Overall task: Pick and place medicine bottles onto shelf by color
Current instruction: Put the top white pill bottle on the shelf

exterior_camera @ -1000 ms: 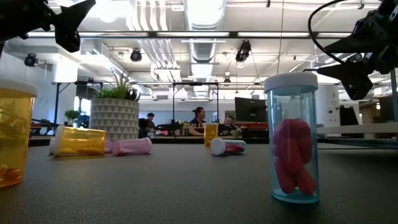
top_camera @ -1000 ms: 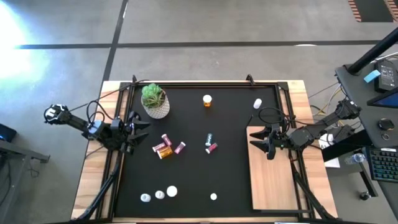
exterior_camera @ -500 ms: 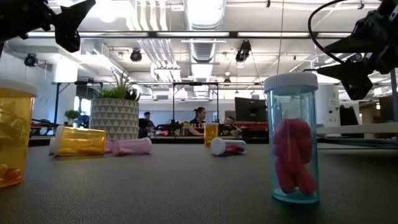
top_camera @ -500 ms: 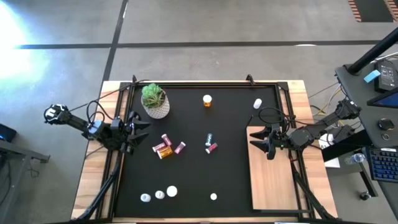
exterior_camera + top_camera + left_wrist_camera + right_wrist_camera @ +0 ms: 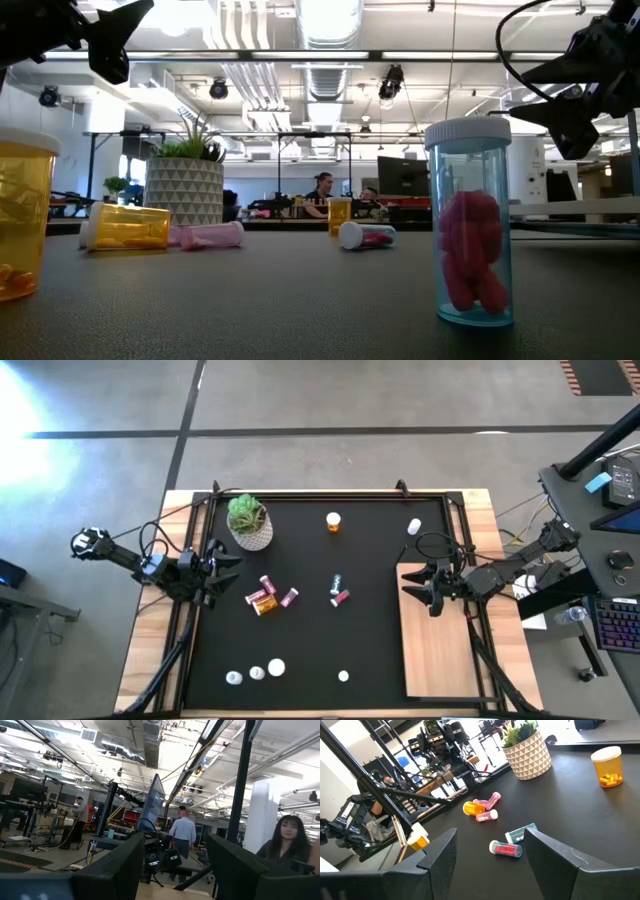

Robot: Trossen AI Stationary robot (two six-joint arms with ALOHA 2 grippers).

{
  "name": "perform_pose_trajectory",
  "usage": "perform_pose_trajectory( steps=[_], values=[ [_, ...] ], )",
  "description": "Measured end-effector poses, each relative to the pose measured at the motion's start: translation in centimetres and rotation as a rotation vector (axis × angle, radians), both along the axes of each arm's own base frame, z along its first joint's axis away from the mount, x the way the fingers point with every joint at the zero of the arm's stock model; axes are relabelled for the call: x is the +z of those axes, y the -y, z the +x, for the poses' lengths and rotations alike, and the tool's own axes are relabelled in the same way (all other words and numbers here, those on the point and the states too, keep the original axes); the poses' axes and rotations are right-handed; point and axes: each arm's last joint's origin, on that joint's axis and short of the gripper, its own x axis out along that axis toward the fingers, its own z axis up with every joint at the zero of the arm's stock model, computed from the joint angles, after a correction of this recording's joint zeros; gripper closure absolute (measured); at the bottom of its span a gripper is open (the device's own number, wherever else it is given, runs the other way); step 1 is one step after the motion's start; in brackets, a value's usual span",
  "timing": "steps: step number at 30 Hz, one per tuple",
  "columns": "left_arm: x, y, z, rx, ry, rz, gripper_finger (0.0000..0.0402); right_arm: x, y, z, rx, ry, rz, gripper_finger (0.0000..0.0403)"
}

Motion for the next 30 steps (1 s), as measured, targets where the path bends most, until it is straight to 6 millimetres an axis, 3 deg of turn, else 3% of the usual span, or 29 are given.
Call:
perform_pose_trajectory(
  steps=[13,15,18,24,30],
  values=[
    [0.0,0.0,0.0,0.0,0.0,0.0,0.0202,0.9,0.0,0.0,-0.007,0.096,0.166,0.0184],
    [0.0,0.0,0.0,0.0,0.0,0.0,0.0202,1.9,0.1,-0.1,-0.001,0.191,0.201,0.0184],
    [0.0,0.0,0.0,0.0,0.0,0.0,0.0202,3.1,0.2,-0.3,-0.011,0.291,0.105,0.0184],
    [0.0,0.0,0.0,0.0,0.0,0.0,0.0202,6.1,0.8,-1.0,-0.138,0.479,0.067,0.0184],
    [0.0,0.0,0.0,0.0,0.0,0.0,0.0202,10.9,1.4,-1.5,-0.337,0.424,-0.19,0.0184]
  ],
)
